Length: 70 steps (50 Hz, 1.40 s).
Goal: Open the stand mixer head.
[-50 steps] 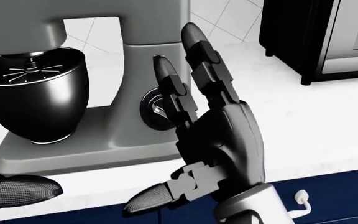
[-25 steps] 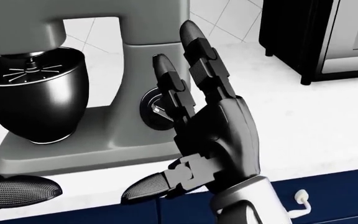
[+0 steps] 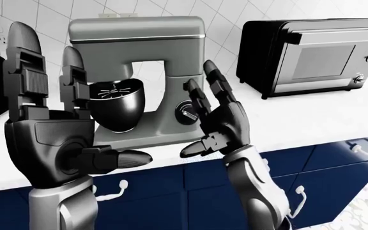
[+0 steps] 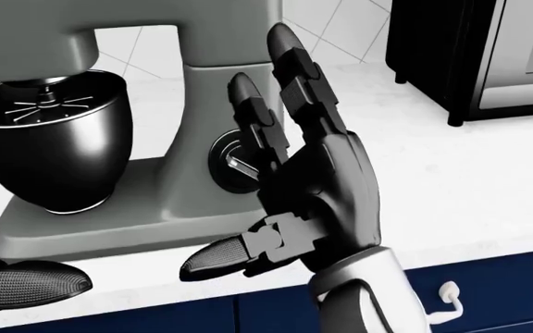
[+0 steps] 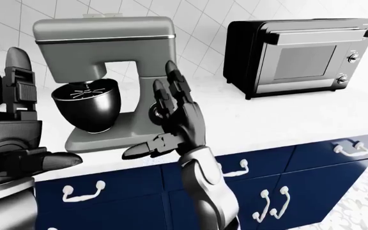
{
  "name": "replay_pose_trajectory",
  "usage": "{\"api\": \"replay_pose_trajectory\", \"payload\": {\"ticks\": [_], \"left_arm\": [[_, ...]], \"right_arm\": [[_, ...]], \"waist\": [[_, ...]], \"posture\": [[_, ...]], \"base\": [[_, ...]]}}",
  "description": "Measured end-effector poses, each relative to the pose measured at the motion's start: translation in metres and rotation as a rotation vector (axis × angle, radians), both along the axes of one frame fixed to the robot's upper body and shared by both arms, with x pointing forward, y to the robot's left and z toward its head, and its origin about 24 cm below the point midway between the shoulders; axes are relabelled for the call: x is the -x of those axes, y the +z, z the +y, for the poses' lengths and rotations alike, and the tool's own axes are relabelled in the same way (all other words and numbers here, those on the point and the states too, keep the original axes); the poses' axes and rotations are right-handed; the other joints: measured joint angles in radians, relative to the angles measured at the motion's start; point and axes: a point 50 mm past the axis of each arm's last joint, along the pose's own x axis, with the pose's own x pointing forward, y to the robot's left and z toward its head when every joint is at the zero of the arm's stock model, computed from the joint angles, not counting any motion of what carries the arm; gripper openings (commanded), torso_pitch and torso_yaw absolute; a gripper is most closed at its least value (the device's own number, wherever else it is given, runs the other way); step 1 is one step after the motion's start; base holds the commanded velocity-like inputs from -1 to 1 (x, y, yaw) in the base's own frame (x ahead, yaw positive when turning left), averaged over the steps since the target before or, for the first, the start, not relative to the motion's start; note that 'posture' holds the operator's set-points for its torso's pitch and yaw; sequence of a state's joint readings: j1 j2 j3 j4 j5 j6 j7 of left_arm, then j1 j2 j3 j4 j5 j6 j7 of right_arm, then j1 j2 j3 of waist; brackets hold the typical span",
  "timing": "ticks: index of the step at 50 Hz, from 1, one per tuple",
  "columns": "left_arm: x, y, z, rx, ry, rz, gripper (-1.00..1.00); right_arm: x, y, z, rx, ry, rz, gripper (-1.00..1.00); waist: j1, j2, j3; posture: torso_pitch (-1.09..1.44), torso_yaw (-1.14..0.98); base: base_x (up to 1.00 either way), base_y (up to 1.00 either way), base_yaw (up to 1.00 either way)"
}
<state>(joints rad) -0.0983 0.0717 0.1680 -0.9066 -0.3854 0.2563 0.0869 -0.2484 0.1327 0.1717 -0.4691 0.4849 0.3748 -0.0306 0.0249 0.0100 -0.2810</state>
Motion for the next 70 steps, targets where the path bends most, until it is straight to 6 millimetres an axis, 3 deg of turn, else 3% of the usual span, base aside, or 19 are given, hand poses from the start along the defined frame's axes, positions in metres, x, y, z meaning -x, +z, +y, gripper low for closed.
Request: {"api": "replay_pose_trajectory", "payload": {"ticks": [70], "left_arm": [[0.0,0.0,0.001,0.001,0.002,0.002,1.0]], "right_arm": [[-0.029,-0.016,0.004,0.029,-0.026,0.033,1.0]], "waist": [[0.0,0.003,0.002]], "posture": [[-0.35,0.0]], "base": [[0.0,0.0,0.0]]}}
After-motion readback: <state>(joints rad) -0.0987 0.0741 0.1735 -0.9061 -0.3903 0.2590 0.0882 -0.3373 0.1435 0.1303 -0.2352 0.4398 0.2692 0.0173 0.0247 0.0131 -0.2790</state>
